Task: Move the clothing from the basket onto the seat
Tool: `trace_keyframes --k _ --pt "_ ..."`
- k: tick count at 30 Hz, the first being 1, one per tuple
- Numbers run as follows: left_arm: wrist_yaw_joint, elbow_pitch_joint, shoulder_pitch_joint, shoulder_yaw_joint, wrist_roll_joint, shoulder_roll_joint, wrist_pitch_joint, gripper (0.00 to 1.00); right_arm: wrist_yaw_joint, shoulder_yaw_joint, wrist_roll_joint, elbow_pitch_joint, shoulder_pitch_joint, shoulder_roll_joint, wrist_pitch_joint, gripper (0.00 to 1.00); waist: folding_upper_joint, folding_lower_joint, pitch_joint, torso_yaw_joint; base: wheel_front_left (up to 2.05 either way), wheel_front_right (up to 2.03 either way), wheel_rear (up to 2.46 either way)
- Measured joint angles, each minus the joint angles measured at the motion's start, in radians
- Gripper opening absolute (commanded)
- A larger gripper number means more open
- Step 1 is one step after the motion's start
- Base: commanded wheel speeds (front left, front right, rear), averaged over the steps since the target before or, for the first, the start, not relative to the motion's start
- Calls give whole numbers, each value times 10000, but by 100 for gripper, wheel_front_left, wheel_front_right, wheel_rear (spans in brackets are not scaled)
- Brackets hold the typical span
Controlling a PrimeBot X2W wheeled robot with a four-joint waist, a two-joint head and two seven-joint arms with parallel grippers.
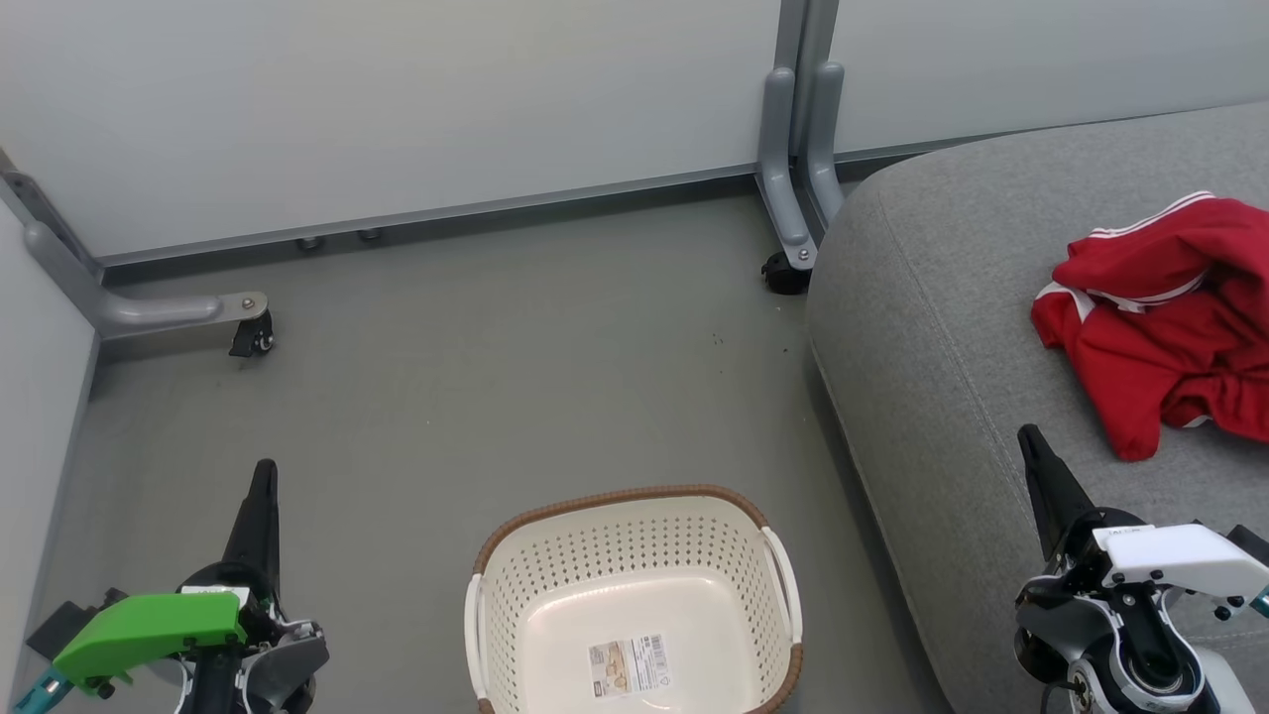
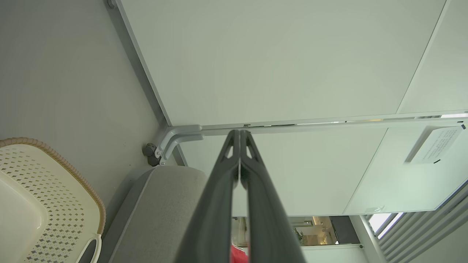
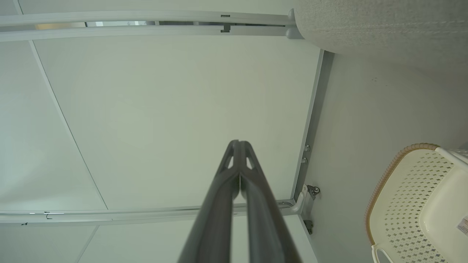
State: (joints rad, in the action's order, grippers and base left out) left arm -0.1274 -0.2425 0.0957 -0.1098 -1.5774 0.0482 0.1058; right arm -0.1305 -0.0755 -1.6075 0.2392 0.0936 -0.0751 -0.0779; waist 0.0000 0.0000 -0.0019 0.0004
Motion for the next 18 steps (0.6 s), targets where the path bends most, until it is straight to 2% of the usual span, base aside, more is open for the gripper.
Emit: trace_keyframes --k 5,18 --pt "-2 -36 59 -44 -337 0 79 0 0 -56 -293 29 67 6 -88 0 0 0 51 -4 0 0 0" --pt "-4 -36 79 -46 -341 0 84 0 0 -100 -286 35 105 38 -144 0 0 0 51 -4 0 0 0"
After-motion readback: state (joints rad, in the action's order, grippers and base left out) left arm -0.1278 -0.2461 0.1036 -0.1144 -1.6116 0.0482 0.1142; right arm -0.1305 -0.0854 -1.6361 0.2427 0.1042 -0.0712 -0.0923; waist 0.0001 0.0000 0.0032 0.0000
